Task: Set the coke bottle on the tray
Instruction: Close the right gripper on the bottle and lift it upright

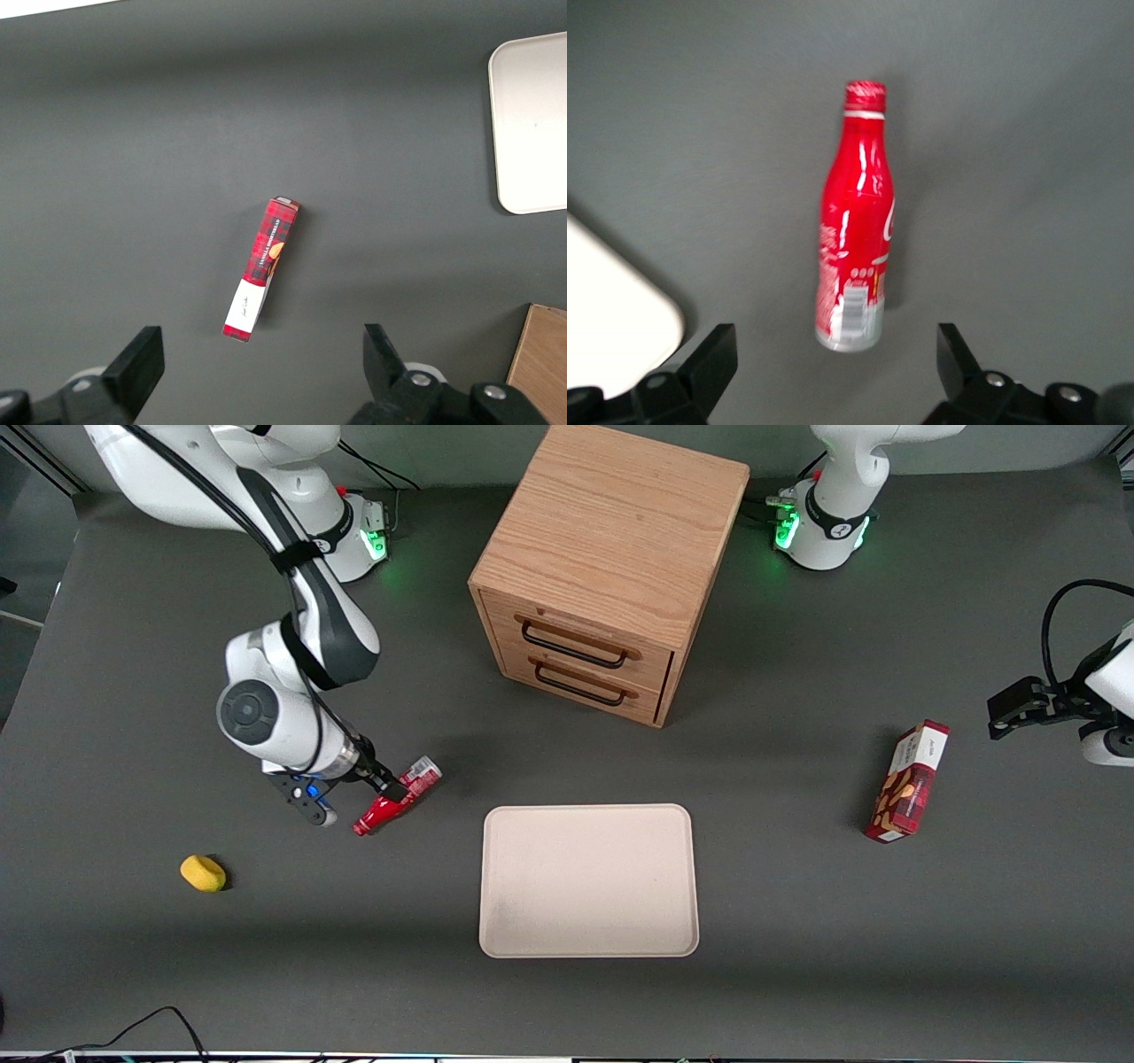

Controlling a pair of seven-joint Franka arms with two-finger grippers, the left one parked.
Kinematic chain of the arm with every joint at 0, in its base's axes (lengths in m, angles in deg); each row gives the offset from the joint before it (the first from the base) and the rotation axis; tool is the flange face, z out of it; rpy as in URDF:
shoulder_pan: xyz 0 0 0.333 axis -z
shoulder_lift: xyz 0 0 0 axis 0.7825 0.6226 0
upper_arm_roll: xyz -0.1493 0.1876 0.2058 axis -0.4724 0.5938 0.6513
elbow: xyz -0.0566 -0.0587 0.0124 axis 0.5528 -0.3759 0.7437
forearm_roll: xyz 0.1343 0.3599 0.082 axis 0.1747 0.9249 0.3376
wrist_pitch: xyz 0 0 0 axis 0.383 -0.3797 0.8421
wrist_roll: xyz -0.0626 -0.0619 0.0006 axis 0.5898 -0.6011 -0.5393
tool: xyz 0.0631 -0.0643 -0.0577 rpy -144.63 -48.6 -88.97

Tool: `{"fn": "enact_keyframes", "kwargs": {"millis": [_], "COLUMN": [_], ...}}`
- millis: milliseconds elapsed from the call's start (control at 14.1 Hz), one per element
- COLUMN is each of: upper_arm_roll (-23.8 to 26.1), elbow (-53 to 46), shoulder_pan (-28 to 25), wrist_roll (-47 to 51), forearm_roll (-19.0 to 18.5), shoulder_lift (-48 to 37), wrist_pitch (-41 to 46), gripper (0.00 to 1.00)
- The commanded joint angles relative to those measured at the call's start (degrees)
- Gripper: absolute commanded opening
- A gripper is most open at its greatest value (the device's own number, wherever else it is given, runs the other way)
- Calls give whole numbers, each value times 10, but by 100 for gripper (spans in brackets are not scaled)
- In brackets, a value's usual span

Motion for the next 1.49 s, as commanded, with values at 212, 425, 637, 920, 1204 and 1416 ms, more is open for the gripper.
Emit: {"fn": "enact_keyframes", "kwargs": {"millis": [212, 425, 637, 920, 1204, 1416], "upper_arm_roll": [-3, -4, -5, -5, -5, -6], "elbow": [28, 27, 21, 21, 20, -8], "shoulder_pan": [8, 8, 8, 8, 8, 5], "wrist_roll": [23, 35, 41, 42, 43, 31], "forearm_roll": [5, 6, 6, 7, 7, -4], "shoulder_lift": [45, 72, 84, 93, 100, 75], "wrist_pitch": [-66, -98, -114, -131, -144, -107], "gripper": [100, 100, 100, 68, 19, 4]}}
